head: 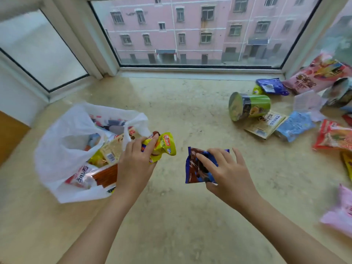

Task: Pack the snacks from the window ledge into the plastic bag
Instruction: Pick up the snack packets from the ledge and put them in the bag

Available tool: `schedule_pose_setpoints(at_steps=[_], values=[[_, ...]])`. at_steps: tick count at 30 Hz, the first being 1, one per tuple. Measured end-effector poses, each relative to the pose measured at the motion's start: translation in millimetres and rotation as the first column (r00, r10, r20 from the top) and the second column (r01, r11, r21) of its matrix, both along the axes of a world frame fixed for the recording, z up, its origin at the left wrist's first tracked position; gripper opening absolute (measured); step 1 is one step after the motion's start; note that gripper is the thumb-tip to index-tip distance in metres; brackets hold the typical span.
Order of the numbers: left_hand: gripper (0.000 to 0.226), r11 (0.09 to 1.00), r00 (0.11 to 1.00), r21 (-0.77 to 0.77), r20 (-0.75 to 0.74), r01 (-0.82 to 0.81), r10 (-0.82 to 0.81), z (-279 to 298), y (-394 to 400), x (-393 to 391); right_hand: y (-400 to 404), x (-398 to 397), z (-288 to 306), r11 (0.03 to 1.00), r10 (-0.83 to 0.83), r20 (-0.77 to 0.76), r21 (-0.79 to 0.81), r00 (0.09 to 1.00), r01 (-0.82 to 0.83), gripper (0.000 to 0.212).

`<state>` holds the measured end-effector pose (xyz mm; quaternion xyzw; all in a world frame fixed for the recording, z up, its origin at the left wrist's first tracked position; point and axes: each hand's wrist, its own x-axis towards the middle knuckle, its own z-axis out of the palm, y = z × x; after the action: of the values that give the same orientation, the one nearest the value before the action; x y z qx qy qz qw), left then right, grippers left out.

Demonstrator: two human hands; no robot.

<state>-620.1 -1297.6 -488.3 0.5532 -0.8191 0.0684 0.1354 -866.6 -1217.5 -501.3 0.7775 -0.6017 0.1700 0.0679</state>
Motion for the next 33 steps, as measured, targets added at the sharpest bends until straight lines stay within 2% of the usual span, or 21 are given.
schedule_pose_setpoints(at_steps=[3, 6, 9, 12, 15, 17, 18, 19, 21, 24, 26, 29, 33], values=[[0.069, 0.996, 0.995, -0.017, -0.043, -0.093, 0.092, 9.7, -3.3, 63.0, -20.3, 59.0, 13.4, 0.997, 0.065, 0.028, -0.033, 0.998, -0.064, 0.066], [0.071, 0.977, 0.976, 0.037, -0.046, -0.210, 0.211, 8.6, -7.2, 113.4, -40.0, 114.5, 27.3, 0.992, 0.115, 0.051, -0.050, 0.992, -0.112, 0.064], [0.072, 0.952, 0.961, 0.154, -0.036, -0.264, 0.273, -3.4, -10.3, 140.7, -57.5, 162.0, 36.1, 0.991, 0.133, 0.093, -0.023, 0.987, -0.131, 0.068], [0.060, 0.918, 0.956, 0.284, -0.019, -0.277, 0.294, -22.2, -14.1, 149.0, -72.8, 203.2, 40.9, 0.989, 0.148, 0.162, 0.002, 0.976, -0.150, 0.068], [0.045, 0.924, 0.926, 0.290, -0.207, -0.250, 0.316, -38.4, -16.3, 152.7, -87.9, 235.3, 37.9, 0.983, 0.170, 0.166, 0.034, 0.971, -0.178, 0.069], [0.058, 0.895, 0.856, 0.337, -0.326, -0.292, 0.402, -40.7, -19.5, 161.8, -96.8, 250.1, 29.7, 0.980, 0.169, 0.137, 0.085, 0.976, -0.181, 0.075], [0.073, 0.878, 0.838, 0.374, -0.337, -0.299, 0.429, -40.2, -20.9, 167.0, -100.9, 255.9, 24.5, 0.978, 0.164, 0.126, 0.112, 0.978, -0.179, 0.078], [0.088, 0.870, 0.850, 0.404, -0.315, -0.282, 0.422, -40.9, -23.1, 172.7, -104.9, 261.2, 19.7, 0.975, 0.158, 0.124, 0.135, 0.980, -0.174, 0.079], [0.103, 0.889, 0.923, 0.366, -0.155, -0.277, 0.351, -37.8, -26.3, 182.3, -113.0, 270.2, 12.2, 0.973, 0.138, 0.132, 0.167, 0.982, -0.160, 0.080], [0.113, 0.879, 0.945, 0.372, -0.011, -0.299, 0.327, -24.5, -29.2, 194.2, -126.2, 280.4, 5.8, 0.971, 0.099, 0.113, 0.206, 0.989, -0.121, 0.072], [0.118, 0.873, 0.945, 0.387, -0.016, -0.296, 0.328, -22.8, -27.6, 200.8, -134.2, 282.3, 1.8, 0.972, 0.077, 0.069, 0.216, 0.995, -0.091, 0.063], [0.119, 0.879, 0.952, 0.400, -0.048, -0.260, 0.303, -21.2, -24.8, 205.0, -140.5, 281.8, -6.3, 0.969, 0.106, -0.022, 0.225, 0.994, -0.098, 0.062], [0.115, 0.948, 0.972, 0.272, -0.117, -0.165, 0.202, -21.6, -21.5, 194.4, -130.9, 275.8, -12.0, 0.972, 0.145, -0.124, 0.201, 0.982, -0.118, 0.062]])
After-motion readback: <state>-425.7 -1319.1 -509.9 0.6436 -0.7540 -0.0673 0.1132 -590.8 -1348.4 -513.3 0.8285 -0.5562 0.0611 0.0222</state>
